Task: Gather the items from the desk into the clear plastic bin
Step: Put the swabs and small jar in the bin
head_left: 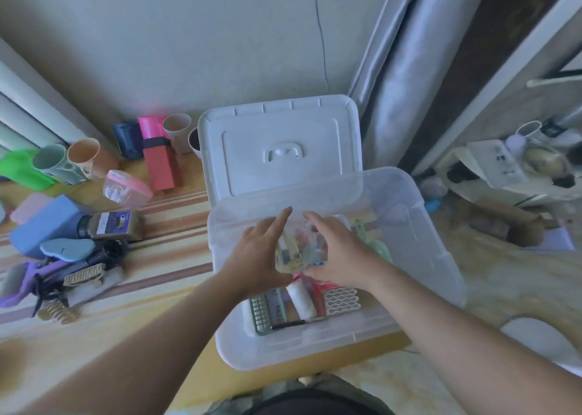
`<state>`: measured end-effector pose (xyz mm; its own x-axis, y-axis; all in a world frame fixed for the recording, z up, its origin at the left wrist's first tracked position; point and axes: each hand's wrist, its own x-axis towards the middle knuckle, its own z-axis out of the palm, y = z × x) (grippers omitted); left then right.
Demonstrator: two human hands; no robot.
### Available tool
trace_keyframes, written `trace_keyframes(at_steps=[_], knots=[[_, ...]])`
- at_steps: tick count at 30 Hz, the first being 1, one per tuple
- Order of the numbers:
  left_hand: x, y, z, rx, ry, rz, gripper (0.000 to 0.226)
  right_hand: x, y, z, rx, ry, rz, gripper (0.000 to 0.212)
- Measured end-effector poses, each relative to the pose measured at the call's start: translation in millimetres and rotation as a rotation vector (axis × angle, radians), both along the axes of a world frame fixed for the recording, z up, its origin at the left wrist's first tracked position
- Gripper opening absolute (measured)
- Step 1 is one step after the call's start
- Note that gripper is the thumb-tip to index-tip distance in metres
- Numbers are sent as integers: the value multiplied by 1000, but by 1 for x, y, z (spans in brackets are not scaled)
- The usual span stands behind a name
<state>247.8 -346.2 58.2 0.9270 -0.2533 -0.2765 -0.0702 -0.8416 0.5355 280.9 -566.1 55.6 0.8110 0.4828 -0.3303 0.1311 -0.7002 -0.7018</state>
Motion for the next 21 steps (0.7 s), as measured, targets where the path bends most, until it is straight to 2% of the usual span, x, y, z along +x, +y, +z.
trace_keyframes(at_steps=[5,8,10,12,16,21], knots=[[-4,-27,-22,0,95,64,134,-6,-13,-18,-20,-16,92,114],[-8,-41,-30,-93,134,65,127,-7,-23,-32,-73,-53,117,121],[-9,-46,-34,-219,181,71,121,-5,-35,-41,-93,-50,92,118],[-8,-50,-35,-261,175,87,110,3,-49,-48,-101,-16,27,108],[-4,-51,-30,-126,85,107,73,32,-70,-60,-290,-74,-104,102],[-14,-33,-37,24,82,161,47,49,-57,-75,-434,-82,-95,118]])
